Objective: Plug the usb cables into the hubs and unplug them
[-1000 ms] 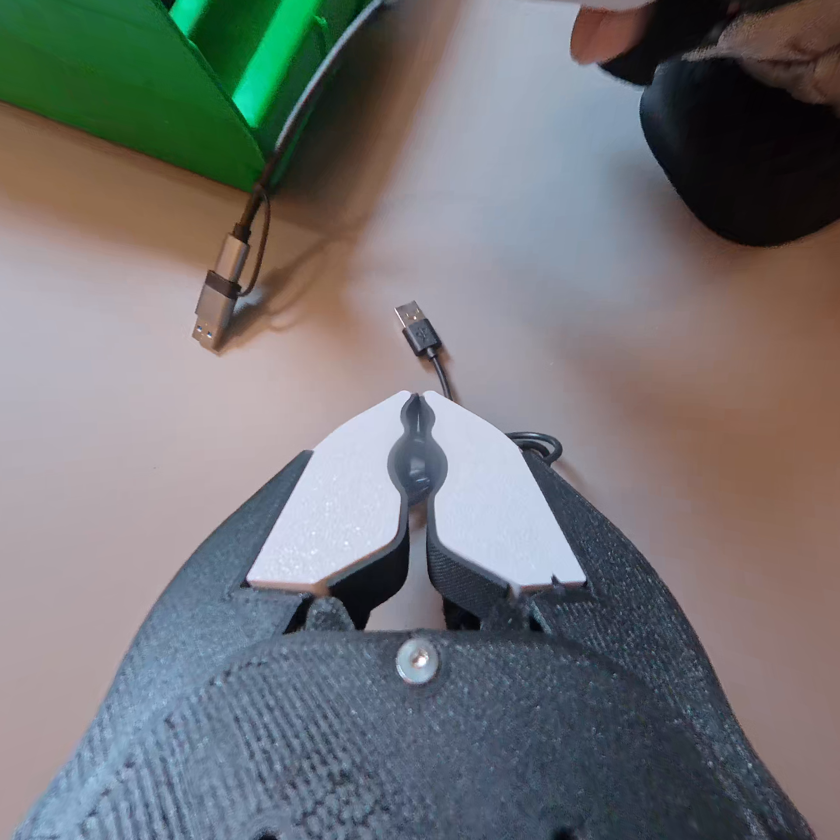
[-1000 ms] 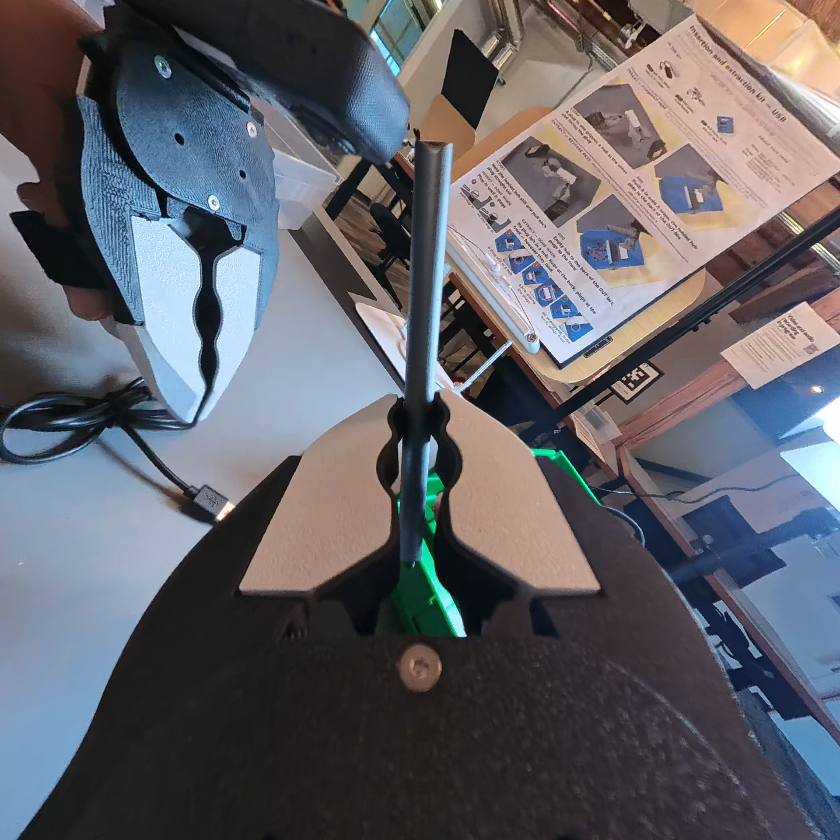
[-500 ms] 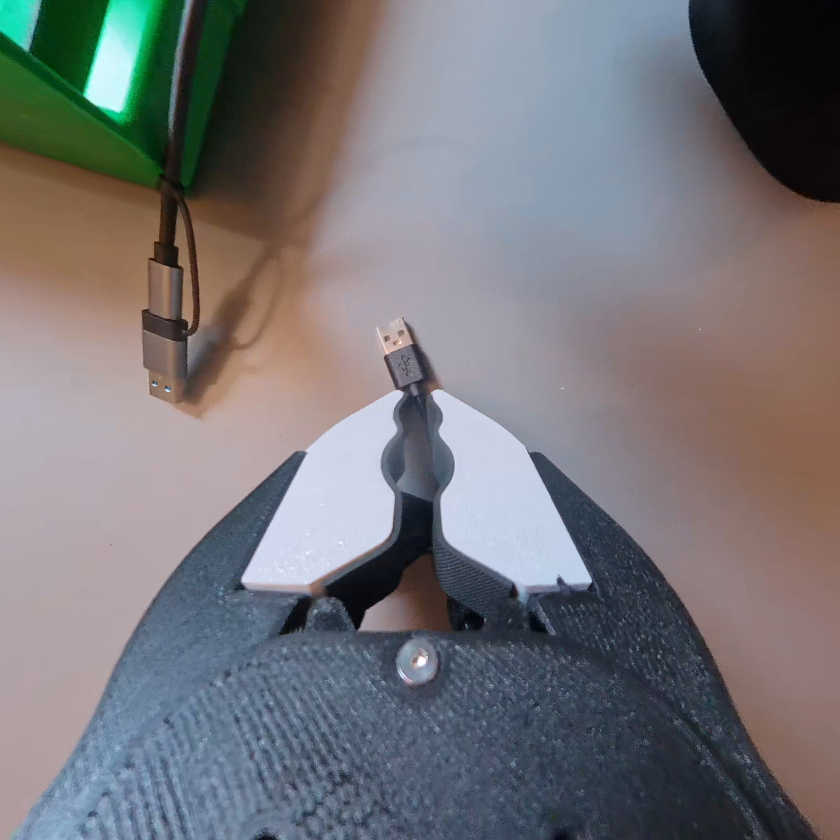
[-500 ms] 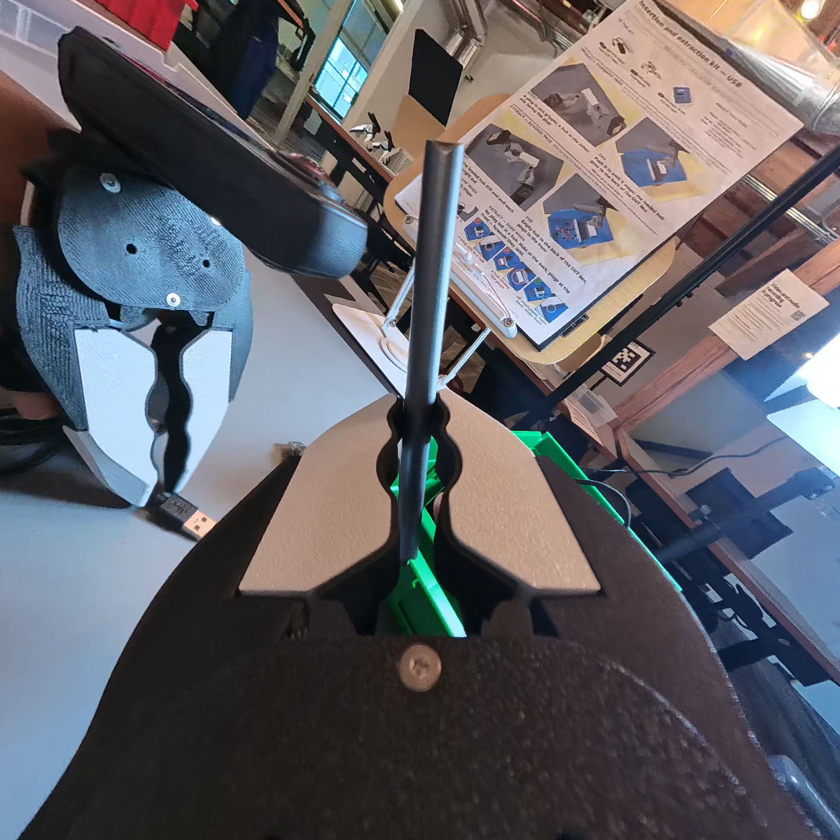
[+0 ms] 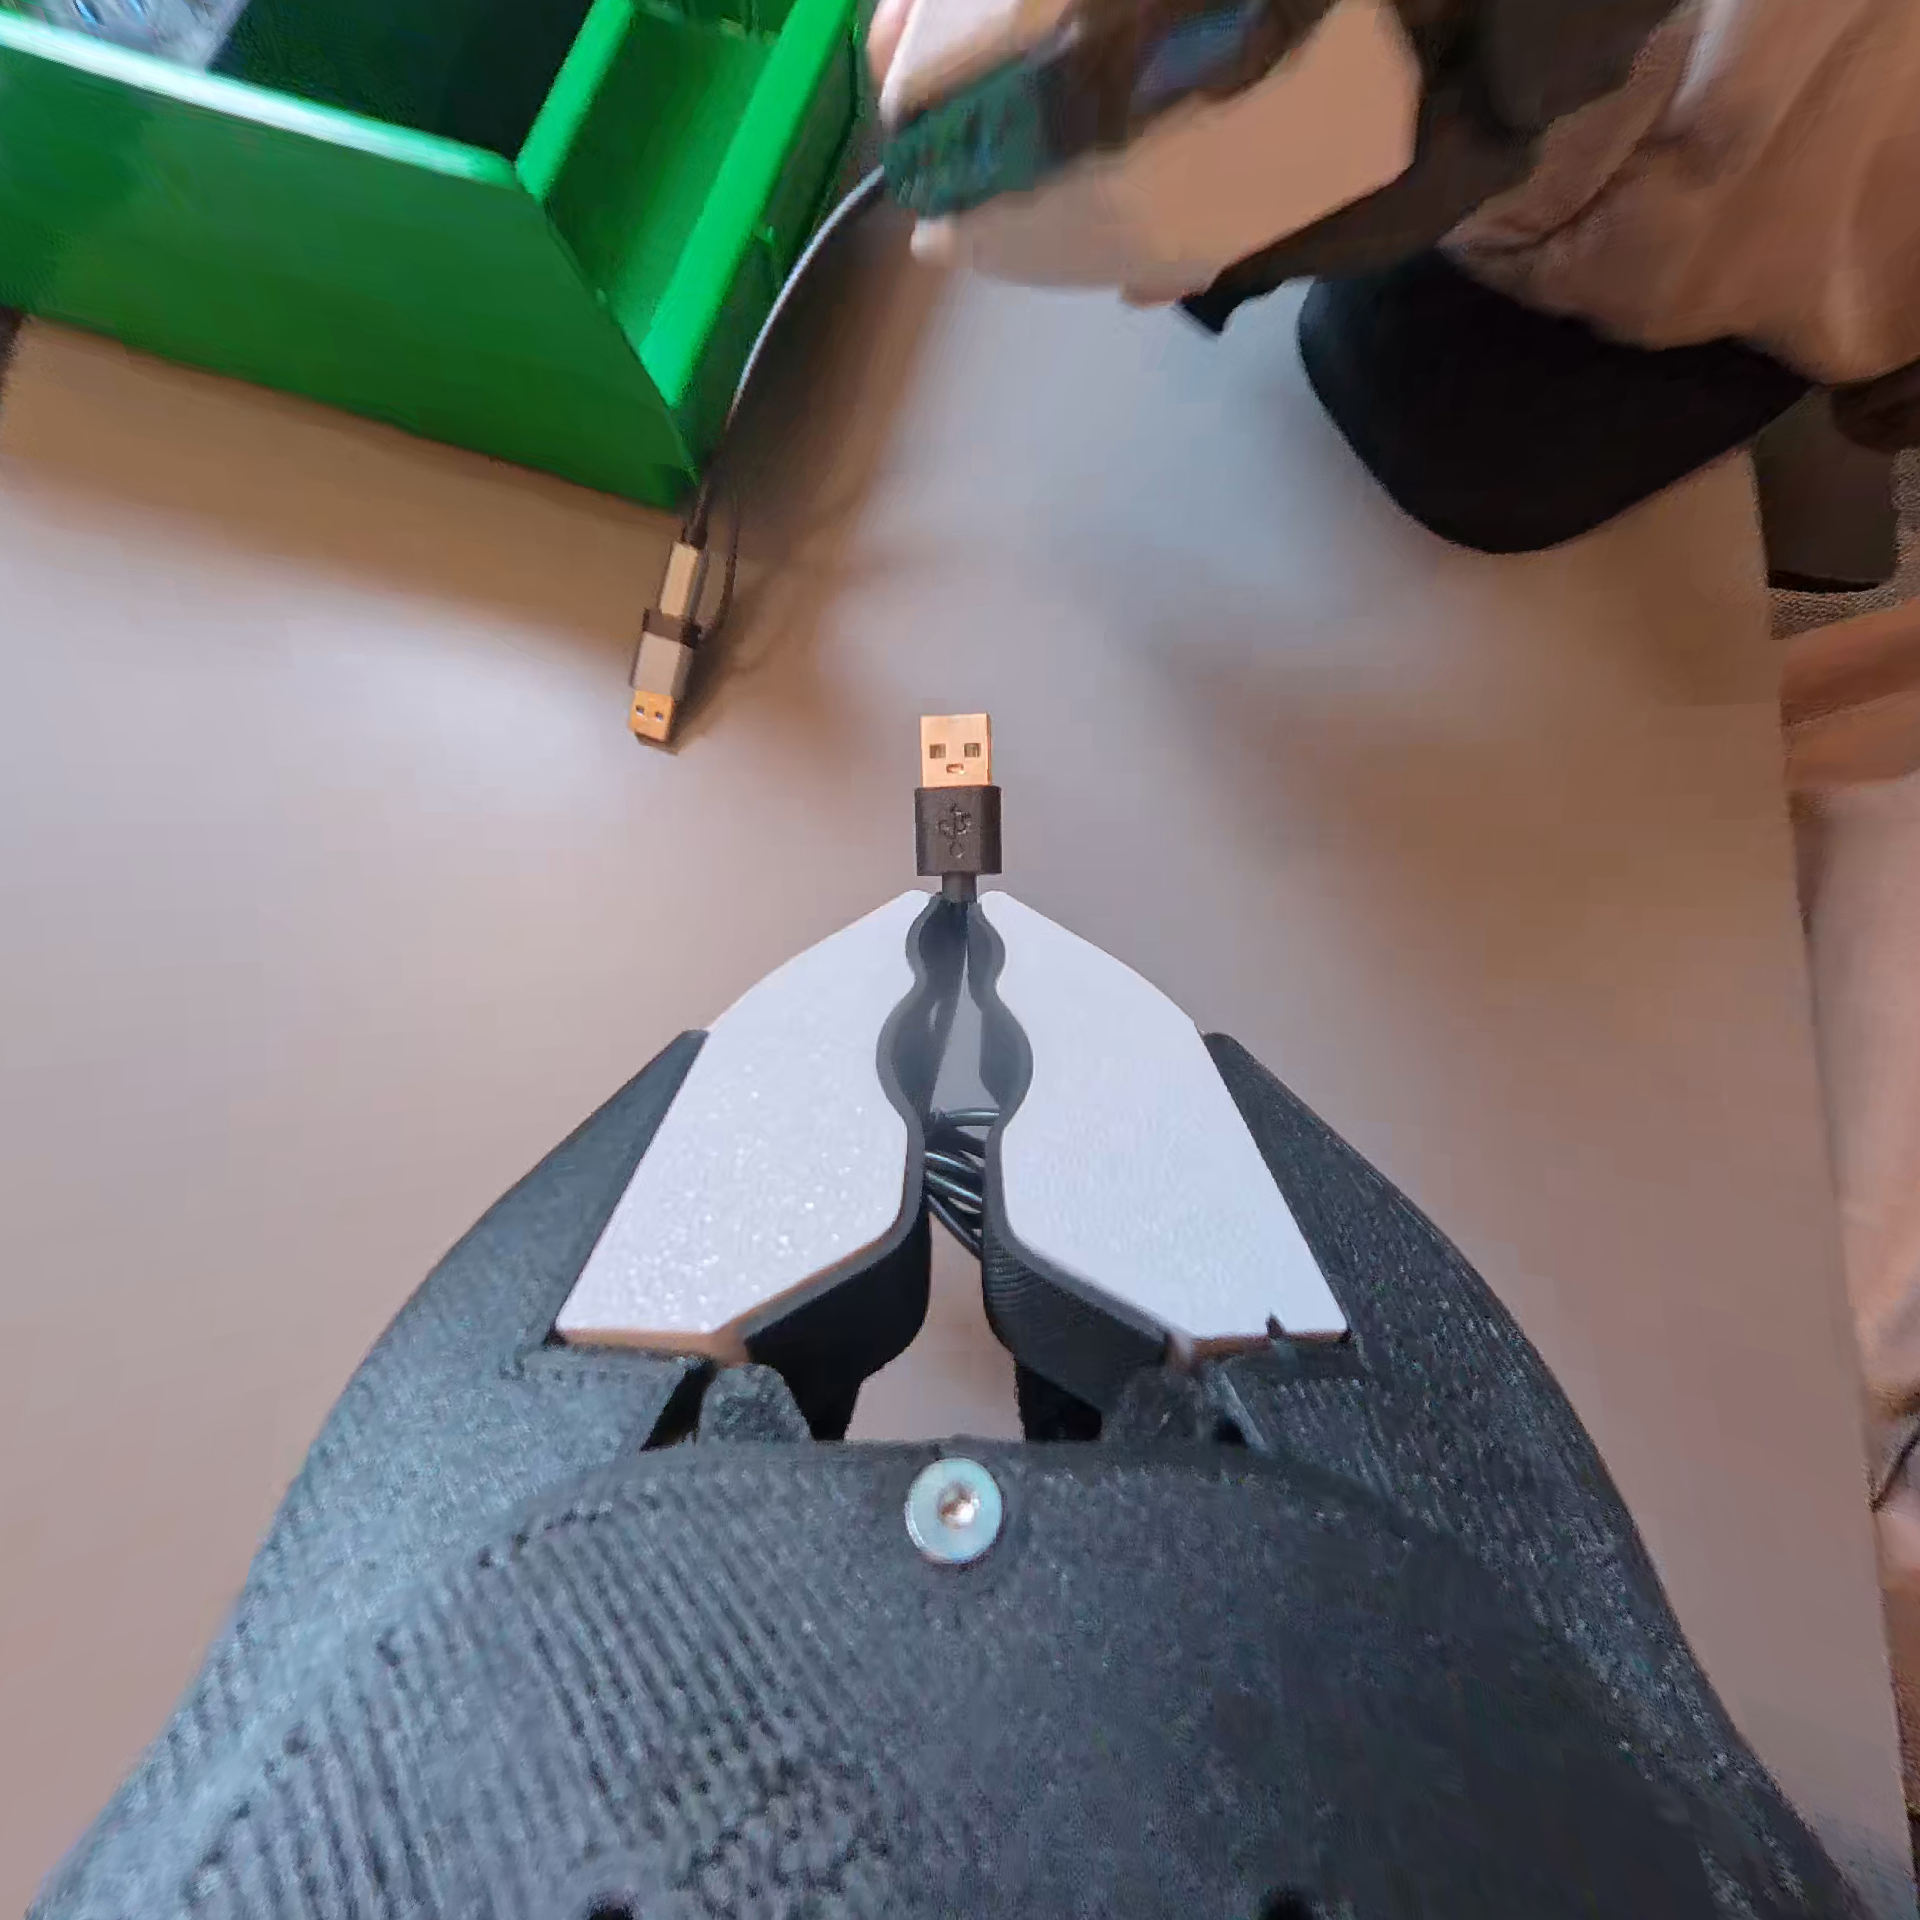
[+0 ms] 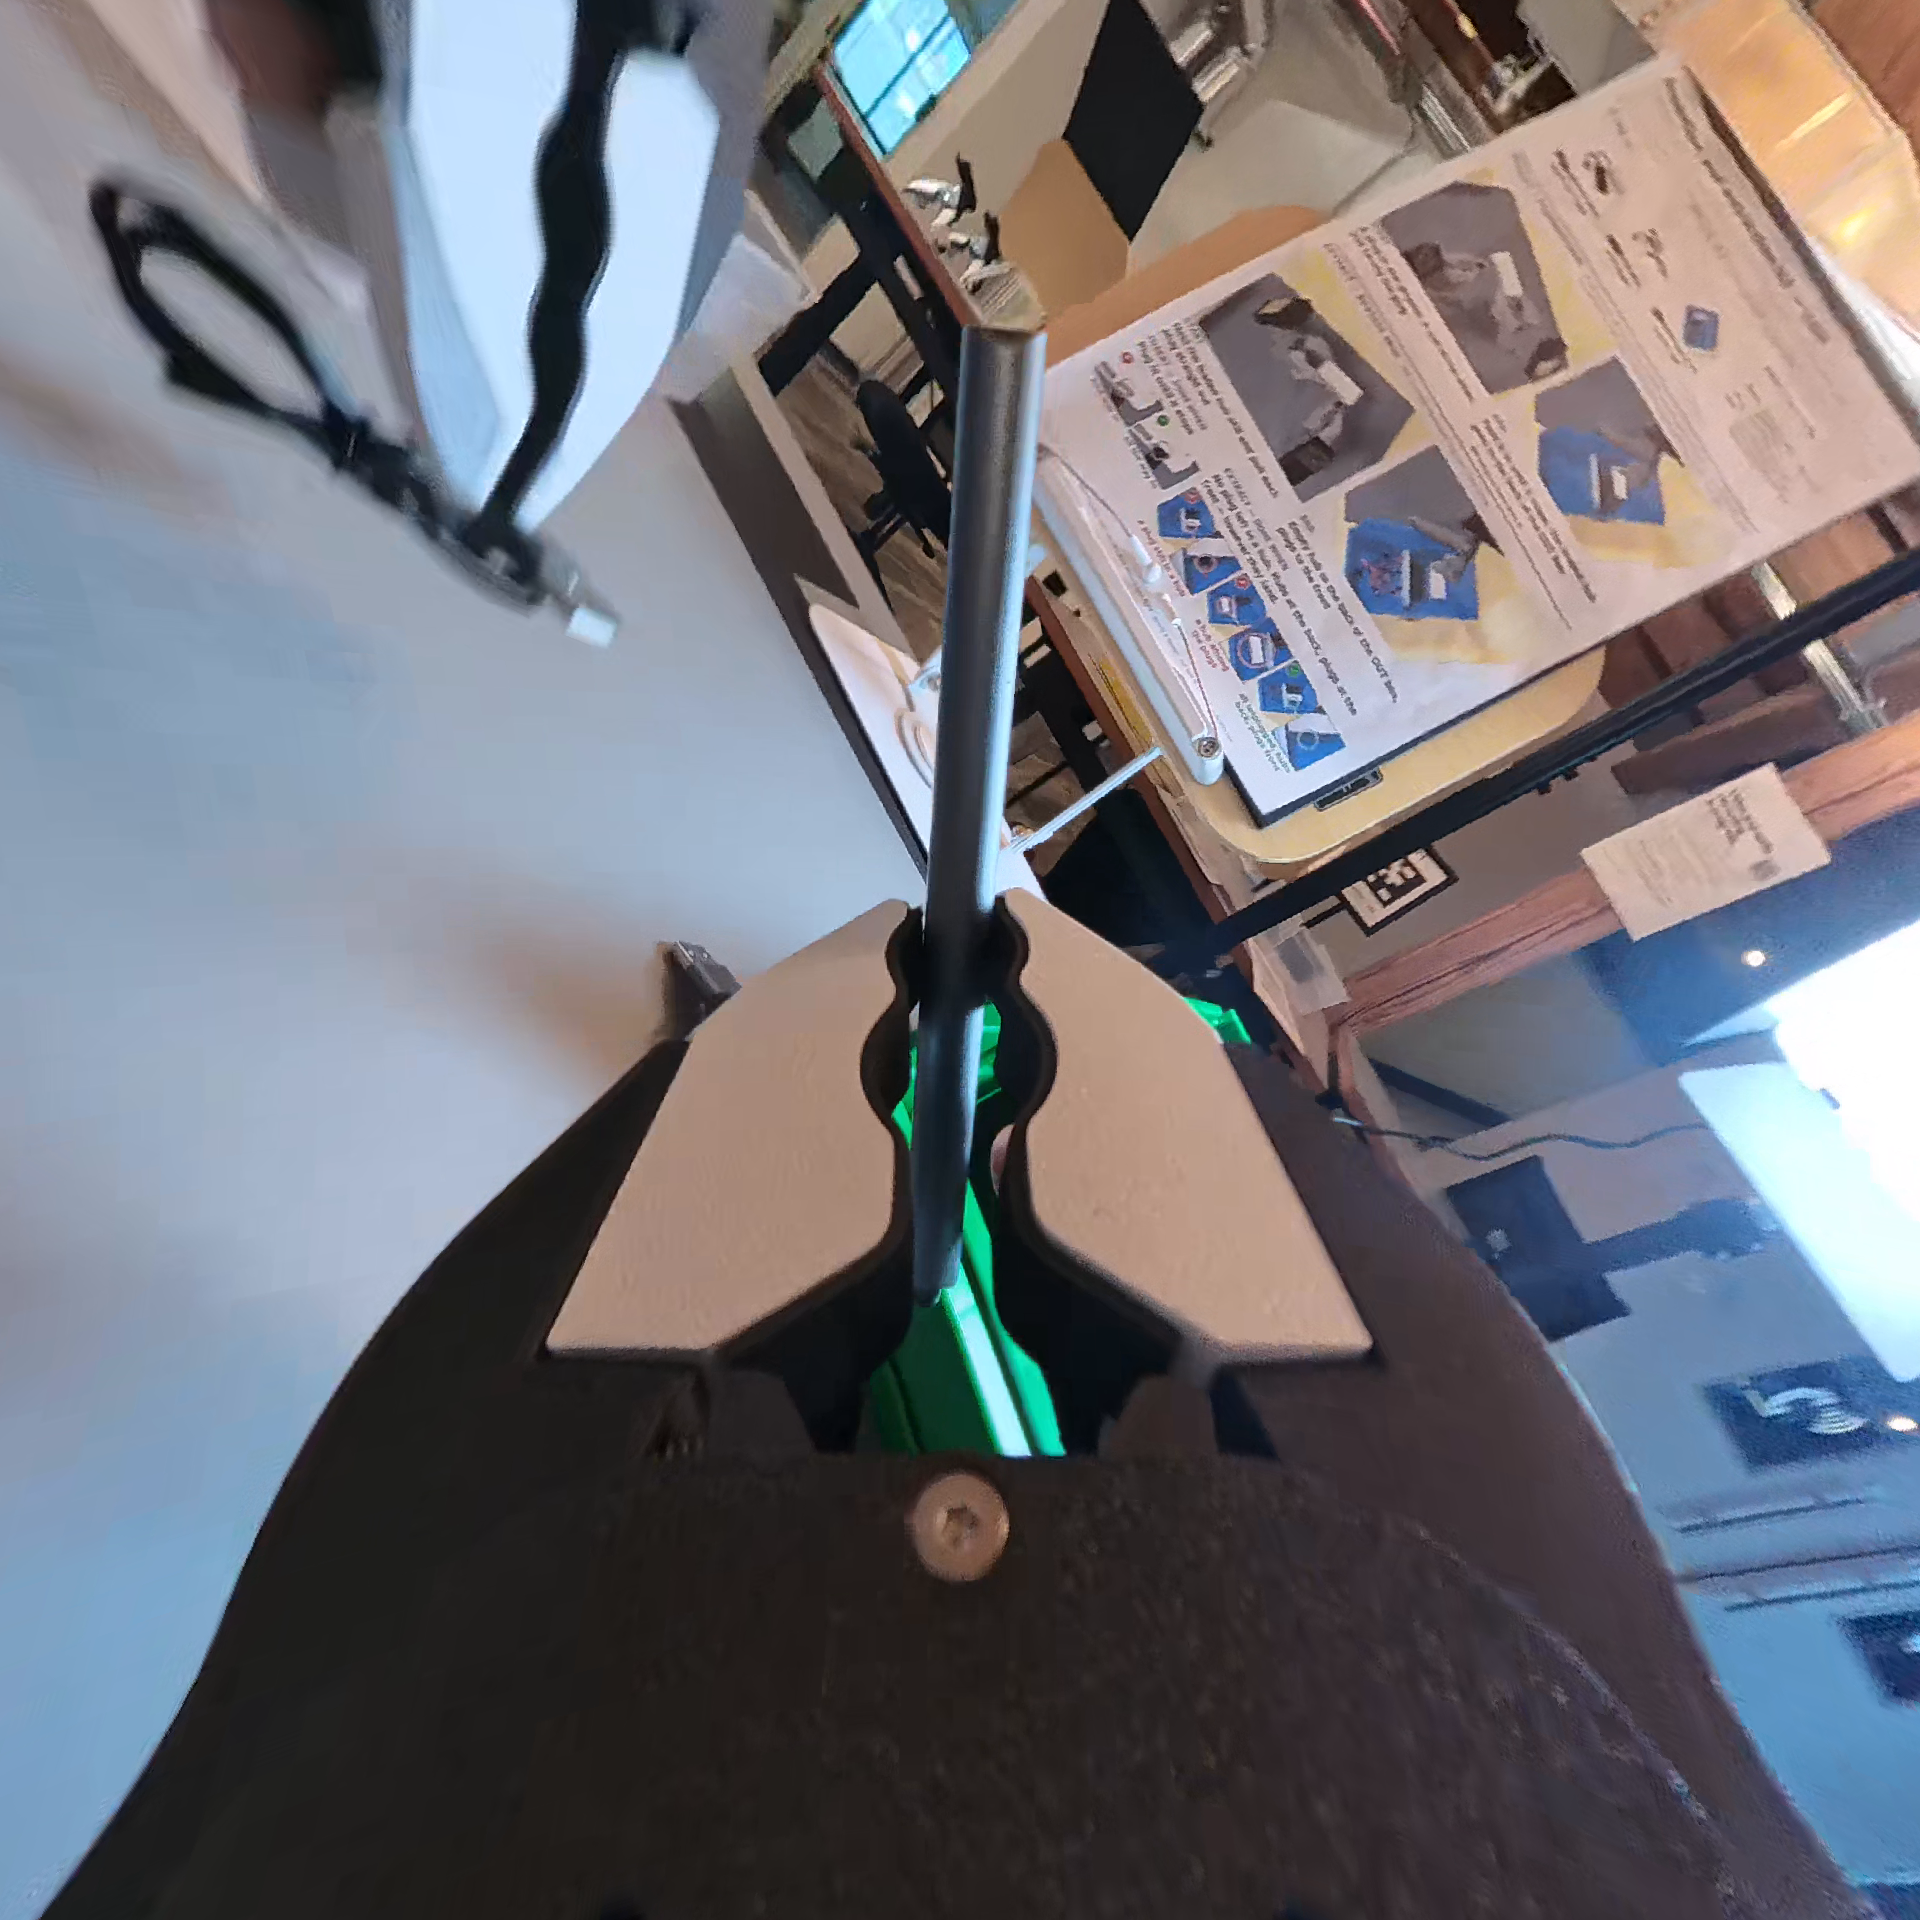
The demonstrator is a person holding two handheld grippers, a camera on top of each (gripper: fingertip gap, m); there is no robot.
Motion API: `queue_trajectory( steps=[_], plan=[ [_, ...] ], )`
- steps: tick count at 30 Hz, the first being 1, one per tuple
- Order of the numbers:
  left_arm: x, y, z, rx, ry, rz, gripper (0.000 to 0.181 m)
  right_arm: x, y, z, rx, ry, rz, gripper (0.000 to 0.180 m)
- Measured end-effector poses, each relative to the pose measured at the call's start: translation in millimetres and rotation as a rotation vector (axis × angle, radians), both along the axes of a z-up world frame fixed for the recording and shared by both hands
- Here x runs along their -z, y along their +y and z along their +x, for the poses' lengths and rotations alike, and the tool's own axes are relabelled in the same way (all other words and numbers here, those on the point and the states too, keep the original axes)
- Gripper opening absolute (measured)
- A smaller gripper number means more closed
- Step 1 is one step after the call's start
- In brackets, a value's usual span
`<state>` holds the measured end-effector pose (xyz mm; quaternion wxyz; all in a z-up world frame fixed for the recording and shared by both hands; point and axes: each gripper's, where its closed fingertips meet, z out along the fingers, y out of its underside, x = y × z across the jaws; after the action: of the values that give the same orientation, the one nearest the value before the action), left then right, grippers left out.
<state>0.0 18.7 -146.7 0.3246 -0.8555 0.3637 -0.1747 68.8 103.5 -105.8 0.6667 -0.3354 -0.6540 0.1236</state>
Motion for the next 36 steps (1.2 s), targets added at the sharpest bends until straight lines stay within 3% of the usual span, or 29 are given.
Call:
queue_trajectory(
  steps=[8,31,33,36],
  plan=[
    [-53,-26,12,0.107,-0.089,0.126,0.004,13,-12,-7,0.008,-0.086,0.199,0.011],
    [-32,-17,4,0.073,-0.028,0.105,0.004,13,-12,-6,0.009,-0.070,0.191,0.011],
    [-38,-25,14,0.131,-0.126,0.087,0.004,9,-10,-4,0.013,-0.046,0.157,0.011],
    [-77,-59,44,0.381,-0.433,0.108,0.004,-1,-9,-1,0.005,0.007,0.080,0.011]
  ],
)
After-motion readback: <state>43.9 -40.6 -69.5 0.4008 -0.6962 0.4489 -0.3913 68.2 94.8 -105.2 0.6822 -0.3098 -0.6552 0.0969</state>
